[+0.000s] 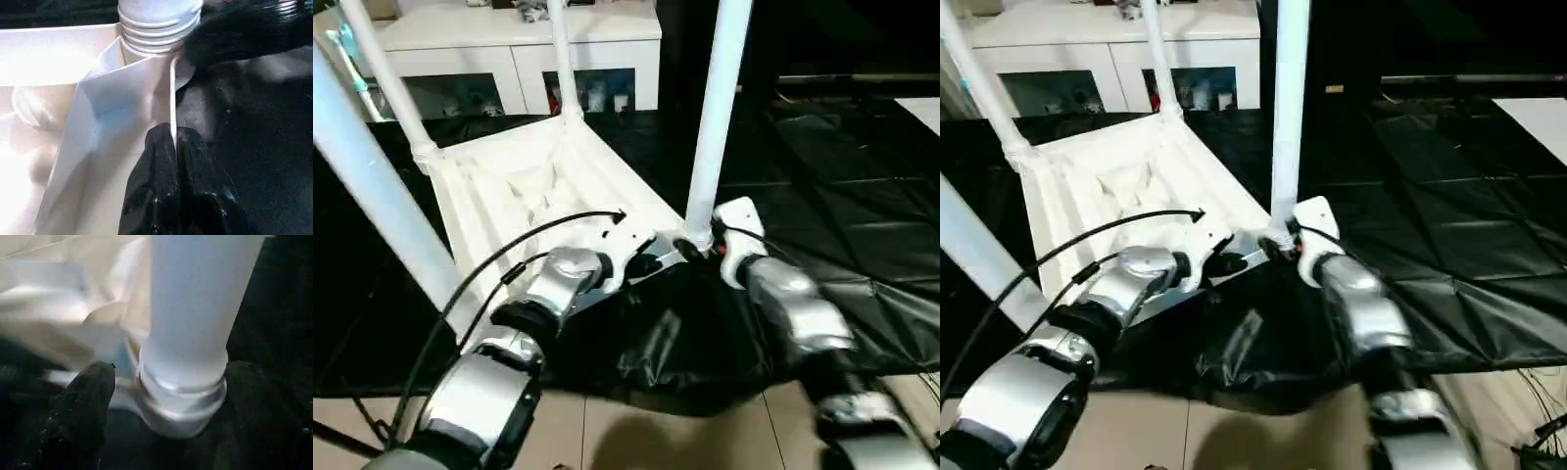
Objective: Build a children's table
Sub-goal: Rotate leg to tighten
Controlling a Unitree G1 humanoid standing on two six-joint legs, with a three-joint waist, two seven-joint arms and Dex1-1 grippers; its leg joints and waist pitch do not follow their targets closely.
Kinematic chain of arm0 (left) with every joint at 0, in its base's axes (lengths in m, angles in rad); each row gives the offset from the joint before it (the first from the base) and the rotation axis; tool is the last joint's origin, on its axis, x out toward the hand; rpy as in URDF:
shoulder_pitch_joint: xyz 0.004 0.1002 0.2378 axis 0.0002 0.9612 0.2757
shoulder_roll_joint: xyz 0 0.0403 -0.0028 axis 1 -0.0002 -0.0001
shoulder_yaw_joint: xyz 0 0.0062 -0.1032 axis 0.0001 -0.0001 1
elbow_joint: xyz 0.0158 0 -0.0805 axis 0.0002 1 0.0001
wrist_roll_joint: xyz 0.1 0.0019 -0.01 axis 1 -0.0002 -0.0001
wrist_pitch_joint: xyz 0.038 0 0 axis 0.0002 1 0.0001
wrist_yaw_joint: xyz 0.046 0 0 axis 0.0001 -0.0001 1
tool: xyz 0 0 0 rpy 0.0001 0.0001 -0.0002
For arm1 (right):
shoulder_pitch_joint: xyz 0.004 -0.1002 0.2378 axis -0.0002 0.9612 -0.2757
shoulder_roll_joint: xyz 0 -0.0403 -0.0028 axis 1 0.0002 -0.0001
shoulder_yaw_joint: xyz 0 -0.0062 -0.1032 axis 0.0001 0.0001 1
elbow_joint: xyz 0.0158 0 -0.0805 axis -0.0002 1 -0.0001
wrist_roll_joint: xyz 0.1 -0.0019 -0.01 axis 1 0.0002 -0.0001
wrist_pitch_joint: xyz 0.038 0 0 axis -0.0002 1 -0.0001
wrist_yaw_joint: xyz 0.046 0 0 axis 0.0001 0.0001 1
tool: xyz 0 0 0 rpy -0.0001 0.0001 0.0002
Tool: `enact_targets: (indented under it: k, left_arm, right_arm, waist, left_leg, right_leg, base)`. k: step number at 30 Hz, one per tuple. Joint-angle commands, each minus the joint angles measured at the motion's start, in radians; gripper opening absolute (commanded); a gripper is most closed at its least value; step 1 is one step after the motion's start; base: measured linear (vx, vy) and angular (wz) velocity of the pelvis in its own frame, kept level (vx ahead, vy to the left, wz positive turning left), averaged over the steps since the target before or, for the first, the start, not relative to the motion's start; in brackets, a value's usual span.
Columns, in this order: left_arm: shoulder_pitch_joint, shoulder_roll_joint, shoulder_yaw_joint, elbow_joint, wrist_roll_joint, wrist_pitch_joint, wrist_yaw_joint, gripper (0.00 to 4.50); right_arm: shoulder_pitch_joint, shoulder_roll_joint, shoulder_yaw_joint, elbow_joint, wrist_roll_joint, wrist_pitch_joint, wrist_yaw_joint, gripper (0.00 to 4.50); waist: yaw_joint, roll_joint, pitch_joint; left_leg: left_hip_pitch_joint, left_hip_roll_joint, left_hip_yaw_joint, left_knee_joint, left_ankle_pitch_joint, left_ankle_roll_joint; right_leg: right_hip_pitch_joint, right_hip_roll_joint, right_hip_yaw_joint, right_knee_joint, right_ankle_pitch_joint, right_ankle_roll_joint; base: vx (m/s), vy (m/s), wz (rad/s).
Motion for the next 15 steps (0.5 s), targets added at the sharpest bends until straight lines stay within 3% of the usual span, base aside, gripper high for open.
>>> enact_targets:
  k: [1, 3, 9, 13, 14, 15]
  left_arm:
    - [0.034, 0.014, -0.008, -0.023, -0.027, -0.060, -0.094, 0.00]
    - [0.062, 0.048, -0.008, -0.068, -0.054, -0.066, -0.196, 0.00]
    - [0.102, 0.103, -0.009, -0.123, -0.075, -0.066, -0.303, 0.00]
    - [0.116, 0.114, -0.003, -0.140, -0.080, -0.064, -0.333, 0.00]
    - [0.123, 0.118, -0.002, -0.149, -0.080, -0.063, -0.344, 0.00]
    - [0.125, 0.119, -0.001, -0.151, -0.080, -0.061, -0.344, 0.00]
  right_arm:
    - [0.015, -0.015, 0.021, -0.033, 0.027, -0.015, 0.079, 3.81]
    - [0.039, -0.057, 0.020, -0.051, 0.038, -0.031, 0.145, 3.81]
    - [0.051, -0.079, 0.008, -0.068, 0.092, -0.039, 0.247, 3.81]
    - [0.056, -0.079, 0.022, -0.072, 0.116, -0.043, 0.298, 3.81]
    - [0.055, -0.074, 0.029, -0.066, 0.118, -0.049, 0.317, 3.81]
    - [0.052, -0.070, 0.031, -0.059, 0.118, -0.049, 0.321, 3.81]
  waist:
    - [0.007, -0.024, -0.060]
    - [0.014, -0.019, -0.060]
    - [0.020, -0.008, -0.062]
    - [0.021, -0.009, -0.063]
    - [0.021, -0.016, -0.063]
    - [0.022, -0.013, -0.063]
  left_leg:
    - [0.014, 0.042, -0.025, -0.071, -0.281, 0.068]
    - [0.012, 0.045, -0.020, -0.067, -0.249, 0.084]
    - [0.016, 0.053, -0.021, -0.070, -0.249, 0.076]
    - [0.016, 0.053, -0.020, -0.071, -0.252, 0.070]
    - [0.014, 0.053, -0.019, -0.070, -0.250, 0.073]
    - [0.015, 0.052, -0.019, -0.070, -0.244, 0.074]
  right_leg:
    - [0.044, -0.058, 0.034, -0.081, -0.339, -0.183]
    - [0.044, -0.059, 0.033, -0.076, -0.317, -0.210]
    - [0.039, -0.056, 0.030, -0.067, -0.304, -0.228]
    - [0.040, -0.057, 0.032, -0.062, -0.269, -0.241]
    - [0.041, -0.057, 0.032, -0.063, -0.268, -0.240]
    - [0.040, -0.058, 0.032, -0.061, -0.271, -0.240]
  base:
    - [0.000, 0.000, 0.00]
    - [0.000, 0.000, 0.00]
    - [0.000, 0.000, 0.00]
    - [0.000, 0.000, 0.00]
    - [0.000, 0.000, 0.00]
    - [0.000, 0.000, 0.00]
